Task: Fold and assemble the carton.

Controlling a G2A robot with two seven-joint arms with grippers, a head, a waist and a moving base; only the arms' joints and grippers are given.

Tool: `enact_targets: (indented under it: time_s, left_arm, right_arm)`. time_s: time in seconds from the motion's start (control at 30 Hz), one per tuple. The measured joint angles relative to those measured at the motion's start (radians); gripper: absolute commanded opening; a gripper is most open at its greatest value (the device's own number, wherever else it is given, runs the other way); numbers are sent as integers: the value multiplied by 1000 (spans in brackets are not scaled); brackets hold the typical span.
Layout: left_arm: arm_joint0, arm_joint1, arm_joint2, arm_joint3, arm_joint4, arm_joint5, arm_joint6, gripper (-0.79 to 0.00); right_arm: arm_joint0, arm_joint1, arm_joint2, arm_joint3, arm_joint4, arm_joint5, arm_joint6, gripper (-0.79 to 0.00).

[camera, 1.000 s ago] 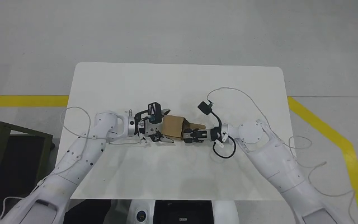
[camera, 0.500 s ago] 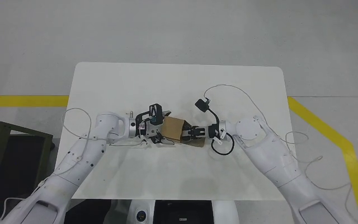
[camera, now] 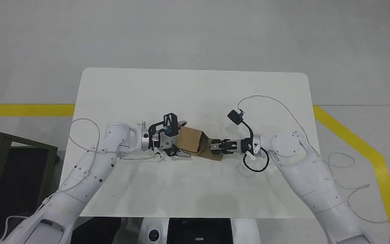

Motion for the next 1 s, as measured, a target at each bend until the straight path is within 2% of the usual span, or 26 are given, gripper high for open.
enact_targets:
  time_s: [0.57,1.0]
  left_arm:
    - [9,-6,-1,-6,-20,-4,-19,0]
    - [14,-9,-1,-10,-32,-20,-42,0]
  right_arm:
    - [84,-53,-132,102,65,-77,-73,-785]
    - [119,-78,-173,165,73,-121,-99,-785]
